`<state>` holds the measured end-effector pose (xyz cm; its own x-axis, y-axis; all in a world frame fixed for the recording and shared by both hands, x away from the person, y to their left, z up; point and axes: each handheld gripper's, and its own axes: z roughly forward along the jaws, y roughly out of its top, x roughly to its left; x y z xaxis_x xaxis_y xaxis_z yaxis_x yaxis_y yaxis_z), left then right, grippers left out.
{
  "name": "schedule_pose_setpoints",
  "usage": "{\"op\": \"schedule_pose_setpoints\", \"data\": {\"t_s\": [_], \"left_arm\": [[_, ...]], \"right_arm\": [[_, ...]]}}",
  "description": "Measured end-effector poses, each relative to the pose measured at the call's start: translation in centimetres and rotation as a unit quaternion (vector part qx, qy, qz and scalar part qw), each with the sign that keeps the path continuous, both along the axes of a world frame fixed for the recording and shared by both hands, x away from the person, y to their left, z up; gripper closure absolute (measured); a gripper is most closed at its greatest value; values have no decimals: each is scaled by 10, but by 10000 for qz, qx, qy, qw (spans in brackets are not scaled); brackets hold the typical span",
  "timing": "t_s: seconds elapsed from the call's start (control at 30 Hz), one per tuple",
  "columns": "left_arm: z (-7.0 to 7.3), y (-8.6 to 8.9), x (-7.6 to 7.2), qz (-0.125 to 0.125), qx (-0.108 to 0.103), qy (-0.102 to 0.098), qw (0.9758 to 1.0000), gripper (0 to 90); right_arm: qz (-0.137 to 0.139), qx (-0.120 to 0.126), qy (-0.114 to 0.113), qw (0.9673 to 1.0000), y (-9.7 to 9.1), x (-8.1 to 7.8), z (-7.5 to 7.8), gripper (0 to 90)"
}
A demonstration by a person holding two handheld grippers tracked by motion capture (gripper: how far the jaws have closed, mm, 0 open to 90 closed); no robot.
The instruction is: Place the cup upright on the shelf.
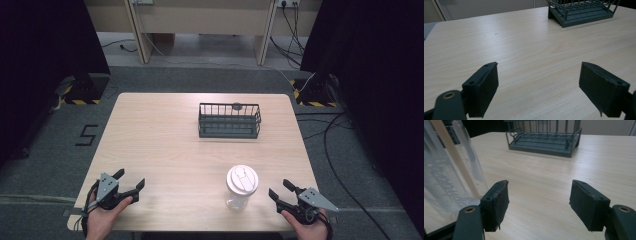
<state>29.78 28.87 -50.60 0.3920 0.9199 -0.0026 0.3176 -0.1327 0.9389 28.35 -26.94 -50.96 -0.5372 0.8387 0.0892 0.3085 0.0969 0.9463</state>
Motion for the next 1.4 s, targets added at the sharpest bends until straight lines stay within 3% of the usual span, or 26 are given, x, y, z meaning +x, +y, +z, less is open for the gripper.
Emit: {"op": "schedule_pose_setpoints", "data": {"t_s": [0.13, 0.4, 0.57, 0.93, 1.4], "left_arm": [[2, -4, 0, -25, -27, -6, 10000, 155], [2, -5, -3, 11, -45, -1, 10000, 156], [-2, -6, -1, -25, -29, 87, 10000, 156], [-5, -9, -1, -123, -19, 111, 9999, 156], [-4, -13, -1, -192, -3, 87, 9998, 159]], "right_arm": [[185, 15, -37, 9998, 6, -1, 3, 316], [822, 2, -175, 9965, 26, -9, 12, 290], [1124, -61, -85, 9936, 38, -8, 10, 268], [1435, -145, -8, 9895, 53, -8, 7, 212], [1592, -368, -175, 9864, 78, -1, 3, 151]]}}
